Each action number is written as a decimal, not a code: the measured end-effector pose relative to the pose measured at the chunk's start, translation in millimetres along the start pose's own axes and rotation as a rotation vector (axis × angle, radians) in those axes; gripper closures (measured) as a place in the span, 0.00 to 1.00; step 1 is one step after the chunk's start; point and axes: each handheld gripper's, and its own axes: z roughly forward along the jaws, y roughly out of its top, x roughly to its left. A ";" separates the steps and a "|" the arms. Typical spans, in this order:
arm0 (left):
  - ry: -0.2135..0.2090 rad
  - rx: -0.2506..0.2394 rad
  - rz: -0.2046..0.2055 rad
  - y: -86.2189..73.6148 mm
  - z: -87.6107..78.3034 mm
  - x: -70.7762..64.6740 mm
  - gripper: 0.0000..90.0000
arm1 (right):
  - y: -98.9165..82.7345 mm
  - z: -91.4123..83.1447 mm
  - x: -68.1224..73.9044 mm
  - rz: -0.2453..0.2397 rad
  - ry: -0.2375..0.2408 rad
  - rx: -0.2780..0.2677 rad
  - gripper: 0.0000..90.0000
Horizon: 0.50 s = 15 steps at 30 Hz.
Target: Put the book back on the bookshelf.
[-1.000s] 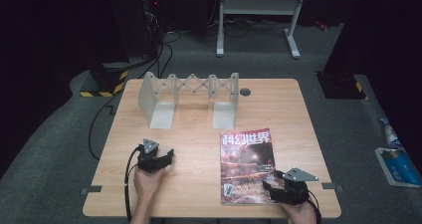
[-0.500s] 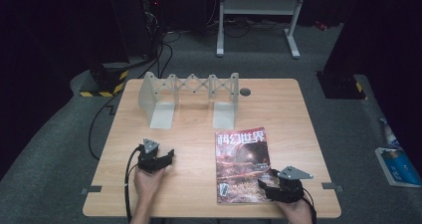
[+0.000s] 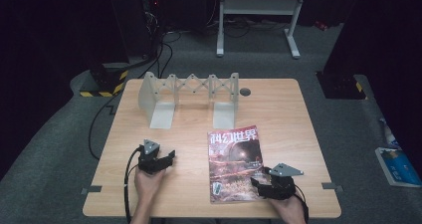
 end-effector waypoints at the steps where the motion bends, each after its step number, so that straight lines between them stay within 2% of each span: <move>1: -0.003 -0.004 -0.007 -0.1 -0.6 0.4 0.37 | 0.4 0.6 0.9 0.000 -0.001 0.000 0.33; 8: -0.024 -0.014 0.005 -0.2 -1.3 -3.3 0.36 | 2.2 3.8 7.3 0.007 -0.006 -0.002 0.33; 15: -0.068 -0.025 0.030 2.5 -2.0 -16.0 0.36 | 4.2 6.9 13.2 0.005 -0.004 0.001 0.33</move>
